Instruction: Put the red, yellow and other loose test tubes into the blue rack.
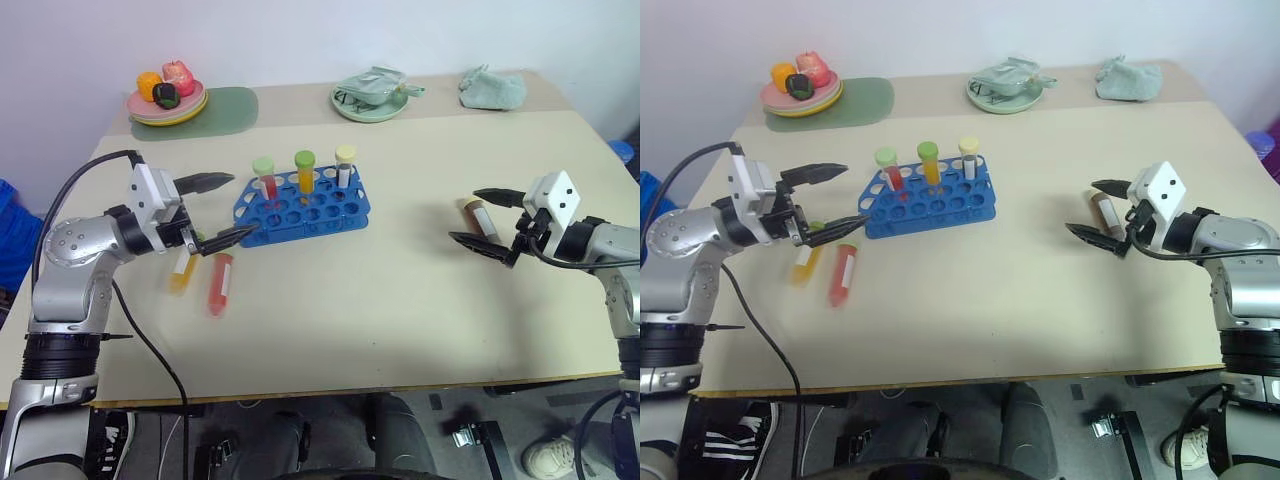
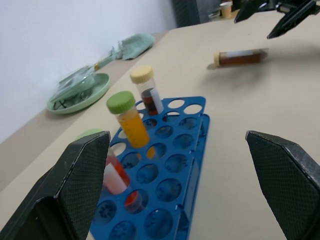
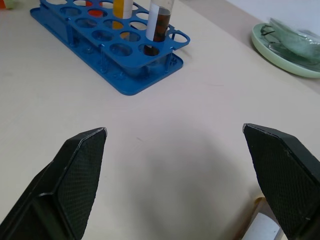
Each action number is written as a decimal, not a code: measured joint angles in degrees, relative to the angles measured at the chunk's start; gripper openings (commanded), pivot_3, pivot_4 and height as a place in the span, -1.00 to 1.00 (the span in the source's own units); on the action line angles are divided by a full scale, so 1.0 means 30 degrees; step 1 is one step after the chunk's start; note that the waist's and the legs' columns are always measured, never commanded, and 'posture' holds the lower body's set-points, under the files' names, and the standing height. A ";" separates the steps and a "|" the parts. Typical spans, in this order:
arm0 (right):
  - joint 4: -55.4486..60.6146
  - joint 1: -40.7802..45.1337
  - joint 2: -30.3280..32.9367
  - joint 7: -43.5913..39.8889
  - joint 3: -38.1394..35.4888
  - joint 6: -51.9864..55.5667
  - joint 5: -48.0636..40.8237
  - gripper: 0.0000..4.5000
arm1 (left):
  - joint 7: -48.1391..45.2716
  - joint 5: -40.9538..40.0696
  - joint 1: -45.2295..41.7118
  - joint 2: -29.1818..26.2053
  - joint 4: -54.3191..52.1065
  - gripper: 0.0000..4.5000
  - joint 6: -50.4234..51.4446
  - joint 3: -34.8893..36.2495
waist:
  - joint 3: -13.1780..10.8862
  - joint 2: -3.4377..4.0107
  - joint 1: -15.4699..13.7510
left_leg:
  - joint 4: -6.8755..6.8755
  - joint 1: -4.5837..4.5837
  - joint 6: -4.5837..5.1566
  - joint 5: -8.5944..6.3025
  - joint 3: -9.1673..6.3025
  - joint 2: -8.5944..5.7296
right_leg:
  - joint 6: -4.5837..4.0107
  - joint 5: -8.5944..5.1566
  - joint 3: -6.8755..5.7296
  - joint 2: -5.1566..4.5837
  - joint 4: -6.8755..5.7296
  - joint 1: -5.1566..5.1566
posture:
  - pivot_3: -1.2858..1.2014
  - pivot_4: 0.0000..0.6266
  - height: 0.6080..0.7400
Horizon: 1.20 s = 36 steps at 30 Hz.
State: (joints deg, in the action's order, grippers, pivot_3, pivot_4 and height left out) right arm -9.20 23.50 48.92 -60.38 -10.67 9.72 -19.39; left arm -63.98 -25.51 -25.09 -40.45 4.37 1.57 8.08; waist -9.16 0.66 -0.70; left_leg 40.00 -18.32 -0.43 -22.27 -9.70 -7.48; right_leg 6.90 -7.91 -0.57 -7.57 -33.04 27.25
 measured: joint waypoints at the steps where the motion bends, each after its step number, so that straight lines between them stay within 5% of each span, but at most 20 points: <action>1: 0.0001 0.0047 0.0000 0.0018 0.0000 0.0000 0.0000 1.00 | -0.0007 0.0003 0.0000 0.0000 0.0011 0.98 -0.0009 0.0000 | 0.0000 0.0000 0.0002 | 0.0000 0.0000 0.0000 0.0000 0.0000 0.0001 | 0.0000 0.0000 0.0000 0.0001 0.0000 0.0000 | 0.03 -0.52 1.00; 8: -0.0979 0.1969 -0.0104 0.1314 0.0371 0.1956 0.0262 1.00 | 0.0268 0.0001 0.0891 0.0368 -0.0564 0.98 -0.0363 0.0030 | 0.0000 0.0000 -0.0001 | 0.0001 -0.0004 0.0002 0.0000 0.0006 0.0003 | 0.0001 0.0012 0.0011 0.0002 0.0004 0.0006 | 0.03 -0.52 1.00; 19: -0.0445 0.6293 0.0023 0.3753 0.2873 1.0902 0.1035 1.00 | 0.0763 0.0093 0.0816 0.1019 -0.0297 0.98 -0.1076 0.0069 | -0.0001 0.0000 -0.0005 | 0.0005 -0.0018 0.0016 -0.0008 0.0011 0.0003 | 0.0001 0.0026 0.0033 0.0001 0.0020 0.0023 | 0.03 -0.52 1.00; 31: -0.7095 1.2388 -0.0061 0.4848 0.6260 1.8232 0.3385 1.00 | 0.1084 -0.0550 0.1959 0.1460 -0.2585 0.98 0.0141 -0.0066 | -0.0004 -0.0007 0.0045 | -0.0001 -0.0045 0.0044 -0.0024 0.0041 0.0008 | 0.0005 0.0030 0.0050 0.0005 0.0028 0.0054 | 0.03 -0.52 1.00; 36: -1.0064 1.3966 -0.0423 0.4327 0.7799 1.8041 0.4402 1.00 | 0.1125 -0.1341 0.2668 0.1387 -0.3747 0.98 0.1339 0.0060 | -0.0004 -0.0007 0.0055 | -0.0001 -0.0048 0.0044 -0.0024 0.0048 0.0008 | 0.0006 0.0030 0.0055 0.0008 0.0026 0.0055 | 0.03 -0.52 1.00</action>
State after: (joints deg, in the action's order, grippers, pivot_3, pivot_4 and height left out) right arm -39.40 65.40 47.65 -47.40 12.73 63.85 -6.19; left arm -60.60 -29.54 -17.08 -36.29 -6.87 5.59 8.26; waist -9.18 0.64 -0.54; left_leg 39.99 -18.46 -0.30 -22.34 -9.56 -7.46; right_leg 6.91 -7.82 -0.41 -7.55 -32.96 27.42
